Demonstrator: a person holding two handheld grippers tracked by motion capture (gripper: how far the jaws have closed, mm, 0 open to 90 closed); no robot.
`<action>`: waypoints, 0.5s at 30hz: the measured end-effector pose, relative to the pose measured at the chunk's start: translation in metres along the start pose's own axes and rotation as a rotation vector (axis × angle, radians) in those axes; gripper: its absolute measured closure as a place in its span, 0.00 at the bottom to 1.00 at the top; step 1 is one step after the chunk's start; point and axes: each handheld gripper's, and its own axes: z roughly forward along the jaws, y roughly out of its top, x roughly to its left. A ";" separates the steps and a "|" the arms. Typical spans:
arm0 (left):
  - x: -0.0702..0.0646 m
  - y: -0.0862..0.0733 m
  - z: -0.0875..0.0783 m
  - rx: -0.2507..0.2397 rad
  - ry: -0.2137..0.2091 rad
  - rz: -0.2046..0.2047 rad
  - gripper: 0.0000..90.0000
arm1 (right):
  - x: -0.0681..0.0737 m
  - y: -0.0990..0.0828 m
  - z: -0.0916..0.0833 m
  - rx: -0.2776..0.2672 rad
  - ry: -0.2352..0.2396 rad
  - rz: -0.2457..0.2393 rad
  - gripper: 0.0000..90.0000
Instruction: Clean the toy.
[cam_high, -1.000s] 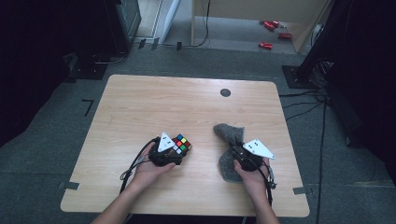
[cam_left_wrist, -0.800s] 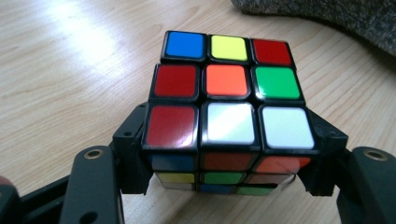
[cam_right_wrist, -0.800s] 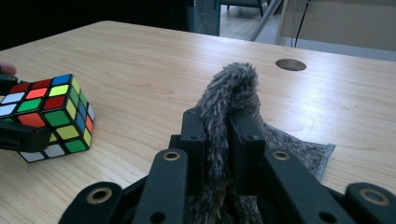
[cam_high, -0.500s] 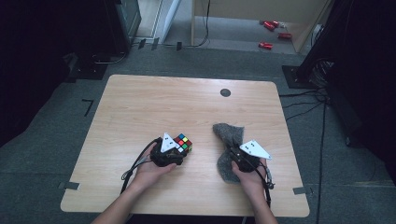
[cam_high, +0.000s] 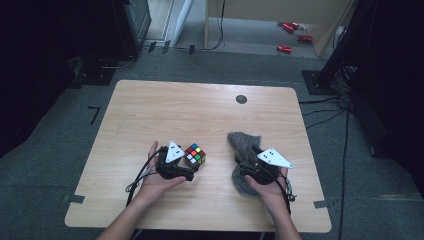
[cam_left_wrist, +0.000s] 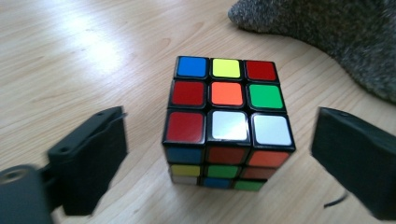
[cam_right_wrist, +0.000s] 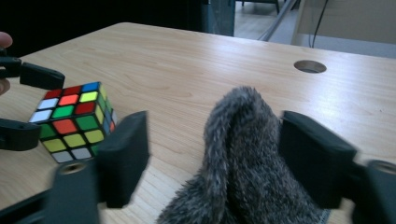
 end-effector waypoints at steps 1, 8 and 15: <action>0.003 0.000 -0.004 -0.010 0.000 -0.008 0.02 | -0.001 0.002 -0.002 0.001 0.006 -0.003 0.16; 0.027 -0.005 -0.030 -0.013 0.056 -0.087 0.02 | -0.014 0.005 -0.016 0.003 0.009 -0.020 0.08; 0.047 -0.026 -0.055 -0.008 0.096 -0.113 0.02 | -0.039 0.000 -0.041 0.033 -0.038 -0.027 0.05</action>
